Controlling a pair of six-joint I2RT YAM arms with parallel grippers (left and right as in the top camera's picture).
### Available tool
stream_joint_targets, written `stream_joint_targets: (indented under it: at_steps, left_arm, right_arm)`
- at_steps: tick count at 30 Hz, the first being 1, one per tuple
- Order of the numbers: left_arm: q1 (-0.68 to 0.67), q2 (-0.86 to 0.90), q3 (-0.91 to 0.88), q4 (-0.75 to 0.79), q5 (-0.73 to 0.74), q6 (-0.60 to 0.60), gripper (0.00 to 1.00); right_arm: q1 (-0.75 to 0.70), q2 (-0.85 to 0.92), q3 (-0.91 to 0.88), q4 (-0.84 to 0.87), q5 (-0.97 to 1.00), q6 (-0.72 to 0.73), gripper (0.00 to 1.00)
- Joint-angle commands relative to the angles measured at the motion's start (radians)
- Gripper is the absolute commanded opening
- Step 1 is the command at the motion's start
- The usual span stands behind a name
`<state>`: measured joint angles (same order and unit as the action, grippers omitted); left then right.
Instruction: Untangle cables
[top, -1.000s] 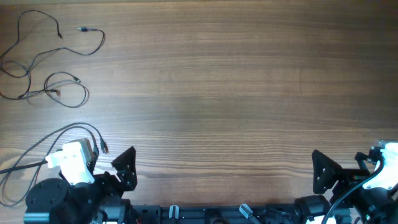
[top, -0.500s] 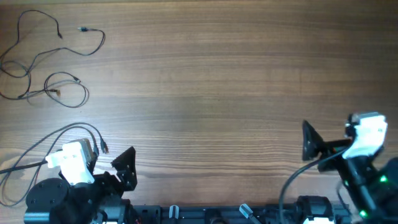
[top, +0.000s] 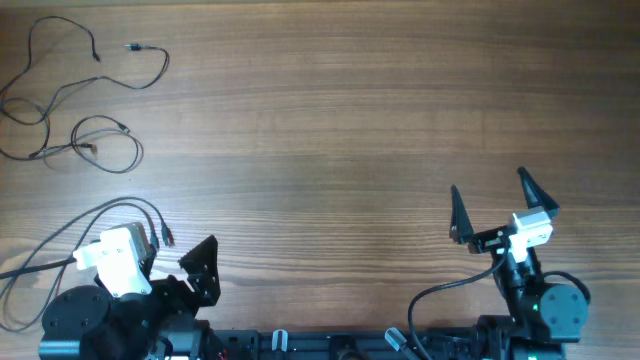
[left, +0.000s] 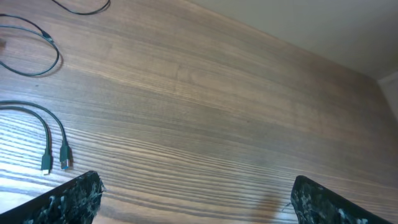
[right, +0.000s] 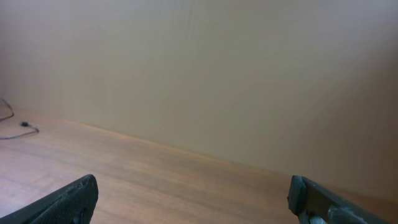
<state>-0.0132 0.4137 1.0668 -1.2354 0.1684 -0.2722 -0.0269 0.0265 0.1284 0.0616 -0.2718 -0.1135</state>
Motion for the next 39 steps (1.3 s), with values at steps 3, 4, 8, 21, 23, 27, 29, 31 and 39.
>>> stream_joint_targets:
  at_steps: [3,4,8,21,23,27,29,31,39]
  left_arm:
    - [-0.002,0.0,-0.003,0.003,-0.006,-0.005,1.0]
    - [-0.002,0.0,-0.003,0.003,-0.006,-0.005,1.0]
    - [-0.002,0.0,-0.003,0.003,-0.006,-0.005,1.0]
    - [-0.002,0.0,-0.003,0.003,-0.006,-0.005,1.0]
    - [-0.002,0.0,-0.003,0.003,-0.006,-0.005,1.0]
    - [-0.002,0.0,-0.003,0.002,-0.006,-0.005,1.0]
    - [-0.002,0.0,-0.003,-0.011,-0.006,-0.005,1.0]
    - [-0.002,0.0,-0.003,-0.021,-0.007,0.003,1.0]
    - [-0.024,-0.117,-0.244,0.385,-0.002,0.073,1.0]
  right_arm:
    - [0.004,-0.023,-0.082,0.089,0.108,0.09,1.0]
    - [0.004,-0.023,-0.109,0.118,0.111,0.092,1.0]
    - [0.004,-0.023,-0.124,0.07,0.138,0.09,1.0]
    - [0.004,-0.022,-0.123,-0.056,0.164,0.14,1.0]
    - [0.004,-0.022,-0.123,-0.056,0.164,0.14,1.0]
    - [0.004,-0.022,-0.123,-0.056,0.164,0.14,1.0]
    - [0.004,-0.022,-0.123,-0.056,0.164,0.14,1.0]
    - [0.004,-0.022,-0.123,-0.056,0.164,0.14,1.0]
    - [0.004,-0.022,-0.123,-0.056,0.164,0.14,1.0]
